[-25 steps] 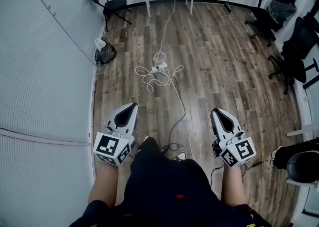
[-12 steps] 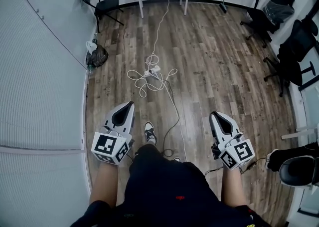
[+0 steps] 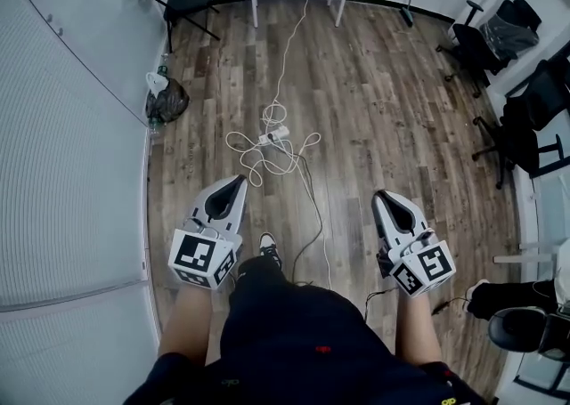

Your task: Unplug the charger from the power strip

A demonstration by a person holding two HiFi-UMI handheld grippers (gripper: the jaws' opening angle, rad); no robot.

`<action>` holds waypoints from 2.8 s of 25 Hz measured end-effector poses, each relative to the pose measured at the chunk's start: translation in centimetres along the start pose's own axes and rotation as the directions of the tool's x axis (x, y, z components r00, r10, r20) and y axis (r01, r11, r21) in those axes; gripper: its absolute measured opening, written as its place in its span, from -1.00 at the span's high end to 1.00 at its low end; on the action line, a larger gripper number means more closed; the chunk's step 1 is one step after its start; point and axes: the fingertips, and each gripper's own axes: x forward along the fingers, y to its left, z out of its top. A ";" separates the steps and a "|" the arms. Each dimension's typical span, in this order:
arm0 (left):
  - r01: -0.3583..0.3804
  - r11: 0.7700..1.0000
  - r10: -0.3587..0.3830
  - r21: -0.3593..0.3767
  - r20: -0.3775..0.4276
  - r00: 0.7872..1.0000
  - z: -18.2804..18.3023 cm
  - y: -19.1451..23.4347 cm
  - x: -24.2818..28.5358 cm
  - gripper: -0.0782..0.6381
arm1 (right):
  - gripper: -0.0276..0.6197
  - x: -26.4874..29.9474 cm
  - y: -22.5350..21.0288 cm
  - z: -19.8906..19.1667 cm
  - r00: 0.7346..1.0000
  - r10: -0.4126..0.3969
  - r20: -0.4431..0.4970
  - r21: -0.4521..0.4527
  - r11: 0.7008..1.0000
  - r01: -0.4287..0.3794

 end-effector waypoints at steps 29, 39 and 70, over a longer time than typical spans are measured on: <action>-0.193 0.980 0.190 -0.052 -0.052 0.980 4.2 14.9 23.5 0.73 | 0.81 28.8 -18.6 3.9 0.970 0.240 -0.034 0.022 0.971 -0.239; -0.354 0.933 0.346 -0.071 -0.102 0.932 5.6 14.9 34.8 0.73 | 0.81 36.7 -29.7 3.3 0.897 0.424 -0.122 0.010 0.905 -0.426; -0.291 0.940 0.212 -0.178 -0.363 0.907 -35.5 34.9 48.5 0.73 | 0.41 65.5 -29.9 -39.1 0.718 0.483 -0.502 0.038 0.841 -0.539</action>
